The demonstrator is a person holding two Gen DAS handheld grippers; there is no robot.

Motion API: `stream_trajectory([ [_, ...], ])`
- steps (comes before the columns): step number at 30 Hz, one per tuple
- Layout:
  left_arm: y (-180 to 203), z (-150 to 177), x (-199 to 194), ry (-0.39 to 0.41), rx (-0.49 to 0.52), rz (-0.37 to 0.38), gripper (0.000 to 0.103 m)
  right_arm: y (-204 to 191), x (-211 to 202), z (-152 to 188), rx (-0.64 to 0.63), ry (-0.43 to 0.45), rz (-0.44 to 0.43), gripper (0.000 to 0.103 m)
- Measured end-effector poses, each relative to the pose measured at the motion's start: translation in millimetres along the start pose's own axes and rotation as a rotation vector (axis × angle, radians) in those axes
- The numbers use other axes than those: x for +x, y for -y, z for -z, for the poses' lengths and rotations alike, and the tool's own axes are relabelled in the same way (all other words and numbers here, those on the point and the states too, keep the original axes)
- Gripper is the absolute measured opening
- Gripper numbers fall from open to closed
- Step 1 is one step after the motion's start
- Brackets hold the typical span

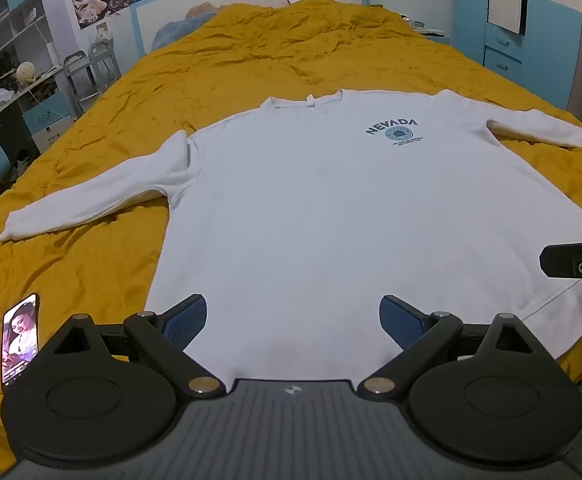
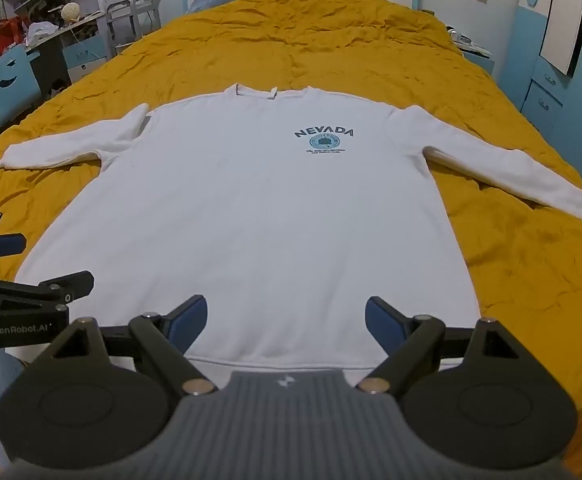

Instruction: Fold small clothes

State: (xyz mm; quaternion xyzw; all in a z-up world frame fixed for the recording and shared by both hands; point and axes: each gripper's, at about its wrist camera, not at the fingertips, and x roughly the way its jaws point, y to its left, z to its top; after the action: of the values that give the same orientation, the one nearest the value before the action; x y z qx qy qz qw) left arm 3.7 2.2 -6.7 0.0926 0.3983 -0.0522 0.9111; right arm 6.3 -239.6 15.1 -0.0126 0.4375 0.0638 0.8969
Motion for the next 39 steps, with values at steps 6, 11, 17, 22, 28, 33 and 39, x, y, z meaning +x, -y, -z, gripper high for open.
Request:
stream_trajectory([
  [6, -1.1, 2.0, 1.4, -0.004, -0.001, 0.0, 0.103, 0.3, 1.3, 0.0, 0.001, -0.003, -0.004, 0.082],
  [11, -2.0, 5.2, 2.9, -0.01, 0.0, 0.0, 0.103, 1.3, 3.1, 0.0, 0.003, -0.009, -0.008, 0.082],
  [17, -0.2, 3.8, 4.2, -0.016, 0.001, -0.002, 0.103, 2.0, 4.8, -0.1, 0.003, -0.013, -0.01, 0.082],
  [22, 1.0, 3.4, 4.2, -0.024, 0.0, -0.003, 0.103, 1.0, 6.9, -0.2, 0.0, -0.019, -0.012, 0.082],
  [28, 2.0, 3.7, 3.9, -0.031, 0.001, -0.002, 0.103, 0.6, 9.4, -0.5, -0.006, -0.028, -0.017, 0.082],
  [33, 2.2, 3.7, 4.0, -0.032, 0.0, -0.002, 0.103, -0.4, 9.4, -0.6, -0.016, -0.027, -0.015, 0.082],
  [39, 2.3, 2.7, 5.1, -0.039, 0.0, 0.0, 0.103, -0.6, 11.1, -0.8, -0.014, -0.034, -0.015, 0.082],
])
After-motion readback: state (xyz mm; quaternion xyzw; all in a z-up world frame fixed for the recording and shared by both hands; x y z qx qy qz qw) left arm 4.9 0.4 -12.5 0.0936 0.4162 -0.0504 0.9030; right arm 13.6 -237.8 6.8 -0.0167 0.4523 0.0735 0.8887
